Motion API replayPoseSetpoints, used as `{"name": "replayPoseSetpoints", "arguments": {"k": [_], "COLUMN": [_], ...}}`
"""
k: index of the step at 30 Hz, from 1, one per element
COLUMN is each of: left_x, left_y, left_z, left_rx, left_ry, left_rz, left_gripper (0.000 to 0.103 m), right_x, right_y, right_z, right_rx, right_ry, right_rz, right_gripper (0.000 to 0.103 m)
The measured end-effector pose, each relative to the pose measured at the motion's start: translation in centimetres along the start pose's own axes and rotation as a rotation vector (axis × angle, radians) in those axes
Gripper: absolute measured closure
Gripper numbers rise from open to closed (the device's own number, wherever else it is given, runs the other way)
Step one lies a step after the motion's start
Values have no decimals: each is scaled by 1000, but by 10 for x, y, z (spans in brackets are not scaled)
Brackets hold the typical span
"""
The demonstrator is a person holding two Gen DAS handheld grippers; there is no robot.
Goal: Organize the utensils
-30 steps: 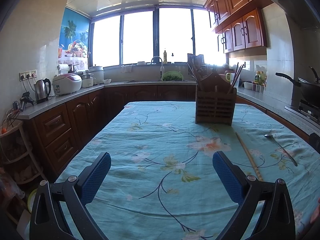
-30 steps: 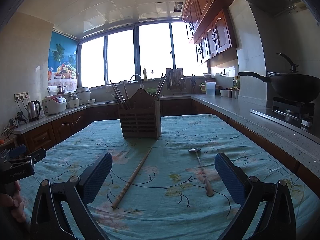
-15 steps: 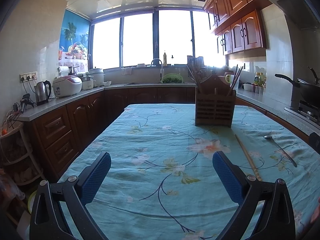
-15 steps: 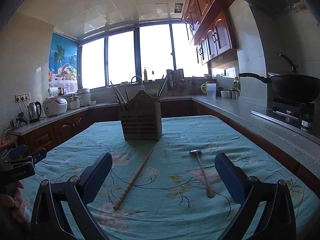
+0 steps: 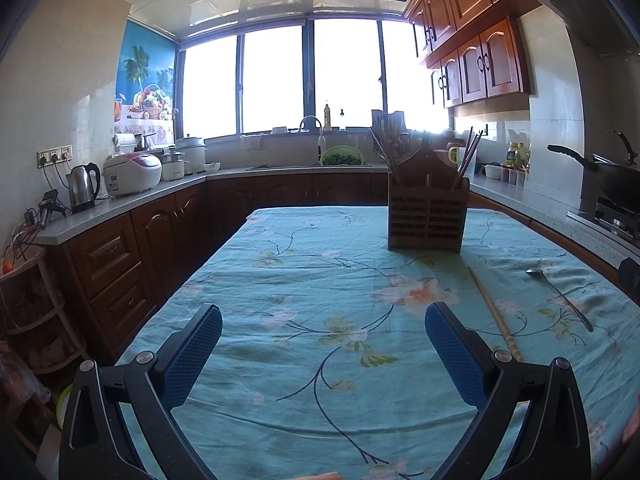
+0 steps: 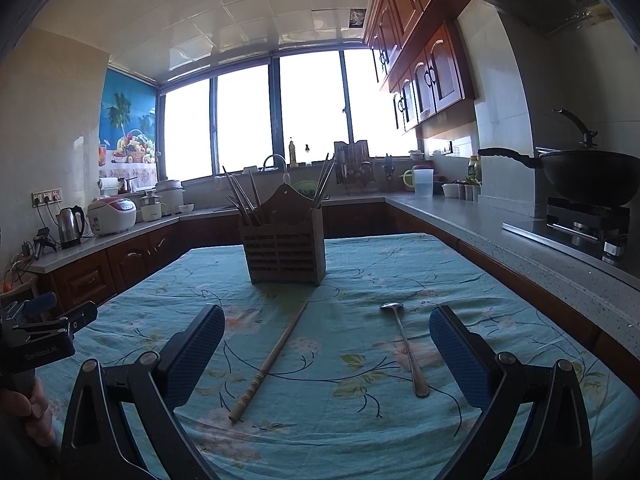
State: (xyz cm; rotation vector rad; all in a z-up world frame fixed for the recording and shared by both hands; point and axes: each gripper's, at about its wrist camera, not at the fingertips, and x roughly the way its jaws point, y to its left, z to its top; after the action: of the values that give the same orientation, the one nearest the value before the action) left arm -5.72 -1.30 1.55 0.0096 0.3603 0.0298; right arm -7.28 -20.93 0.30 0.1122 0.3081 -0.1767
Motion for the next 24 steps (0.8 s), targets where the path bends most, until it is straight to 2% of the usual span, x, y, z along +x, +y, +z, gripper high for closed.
{"name": "replayPoseSetpoints", "arguments": {"k": [24], "left_x": [0], "left_y": [-6], "left_z": [2], "left_rx": [1], "left_ry": [1], "left_rz": [6], "left_gripper": [1], "right_x": [-2], "right_y": [0], "right_z": [14], "right_rx": [8], "right_ry": [-17], "right_rz": [31], "right_gripper": [0]}}
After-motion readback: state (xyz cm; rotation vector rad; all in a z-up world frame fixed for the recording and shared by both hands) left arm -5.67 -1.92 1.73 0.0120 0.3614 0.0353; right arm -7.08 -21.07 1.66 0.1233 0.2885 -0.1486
